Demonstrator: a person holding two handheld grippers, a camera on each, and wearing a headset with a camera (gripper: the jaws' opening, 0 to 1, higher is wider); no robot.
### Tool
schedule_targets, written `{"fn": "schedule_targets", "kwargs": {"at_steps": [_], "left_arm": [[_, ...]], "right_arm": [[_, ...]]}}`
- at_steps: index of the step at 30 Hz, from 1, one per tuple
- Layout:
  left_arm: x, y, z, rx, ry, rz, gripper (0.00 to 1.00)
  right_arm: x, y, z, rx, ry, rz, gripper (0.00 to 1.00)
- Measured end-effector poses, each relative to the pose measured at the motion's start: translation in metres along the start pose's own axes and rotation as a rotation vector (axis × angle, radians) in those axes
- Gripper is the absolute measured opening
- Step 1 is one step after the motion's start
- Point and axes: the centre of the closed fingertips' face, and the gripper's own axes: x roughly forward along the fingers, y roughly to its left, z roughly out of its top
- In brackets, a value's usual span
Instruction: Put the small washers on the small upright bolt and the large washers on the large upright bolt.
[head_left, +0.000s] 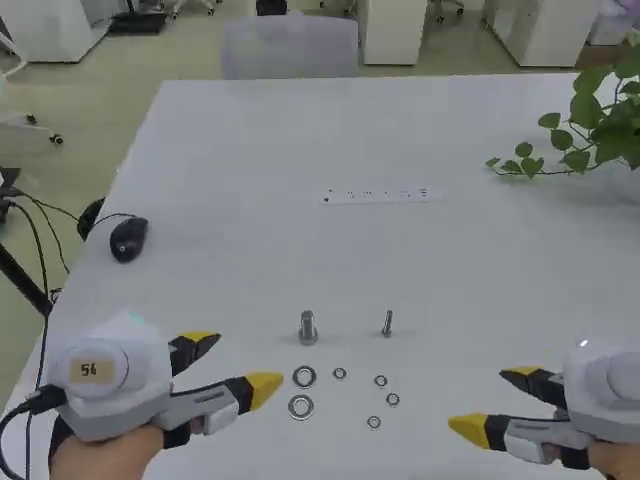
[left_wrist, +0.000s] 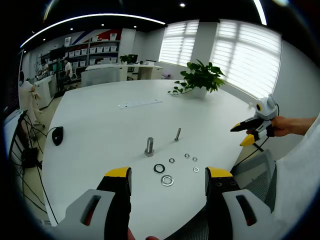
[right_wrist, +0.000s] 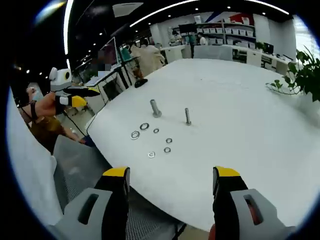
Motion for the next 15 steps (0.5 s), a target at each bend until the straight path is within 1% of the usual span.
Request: {"fn": "schedule_targets", "kwargs": {"at_steps": [5, 7, 11, 15], "left_arm": [[0.0022, -0.0024, 0.0018, 0.024, 0.014, -0.023, 0.58], [0.0025, -0.0031, 0.004, 0.033, 0.011, -0.028, 0.58], [0.0033, 0.0, 0.0077, 0.033, -0.002, -0.021, 0.58], [0.0031, 0.0005, 0.0079, 0.025, -0.008, -0.012, 0.58]], "right_arm": [[-0.0002, -0.0002, 0.0013, 0.007, -0.015, -0.01, 0.66], [0.0001, 0.0, 0.001, 0.011, -0.019, -0.012, 0.66], [0.0022, 0.0011, 0.0005, 0.008, -0.017, -0.012, 0.66], [0.005, -0.0011, 0.0012, 0.0, -0.022, -0.012, 0.66]]}}
